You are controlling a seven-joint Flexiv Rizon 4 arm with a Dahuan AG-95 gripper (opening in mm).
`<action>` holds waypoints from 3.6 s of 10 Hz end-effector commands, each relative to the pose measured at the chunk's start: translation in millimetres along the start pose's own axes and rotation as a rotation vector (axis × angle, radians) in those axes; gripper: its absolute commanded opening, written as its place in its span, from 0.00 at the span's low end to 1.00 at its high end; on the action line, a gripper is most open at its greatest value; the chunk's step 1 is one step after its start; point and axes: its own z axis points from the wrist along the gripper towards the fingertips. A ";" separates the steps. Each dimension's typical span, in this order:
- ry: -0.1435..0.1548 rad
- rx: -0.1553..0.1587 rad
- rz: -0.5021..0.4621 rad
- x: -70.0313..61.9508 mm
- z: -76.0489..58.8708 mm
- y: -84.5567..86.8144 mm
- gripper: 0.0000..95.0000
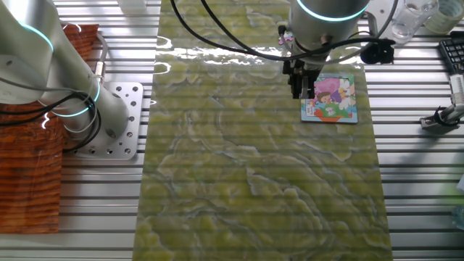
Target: Assemble one piece of a puzzle
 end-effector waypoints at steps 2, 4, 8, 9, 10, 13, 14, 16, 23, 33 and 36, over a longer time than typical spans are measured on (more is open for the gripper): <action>0.000 0.007 0.000 0.2 -0.1 0.1 0.00; 0.001 0.008 -0.018 0.2 -0.2 0.1 0.00; 0.002 0.020 -0.106 0.3 -0.5 0.3 0.20; 0.002 0.023 -0.113 0.3 -0.6 0.4 0.20; 0.002 0.027 -0.111 0.4 -0.9 0.6 0.20; 0.003 0.030 -0.141 0.8 -1.7 0.8 0.20; 0.003 0.028 -0.182 0.9 -2.1 0.6 0.20; 0.003 0.031 -0.134 0.9 -2.7 0.9 0.20; 0.007 0.038 -0.156 1.7 -4.7 1.6 0.20; 0.011 0.031 -0.247 4.0 -9.6 -0.6 0.20; 0.009 0.017 -0.160 4.2 -10.2 0.2 0.00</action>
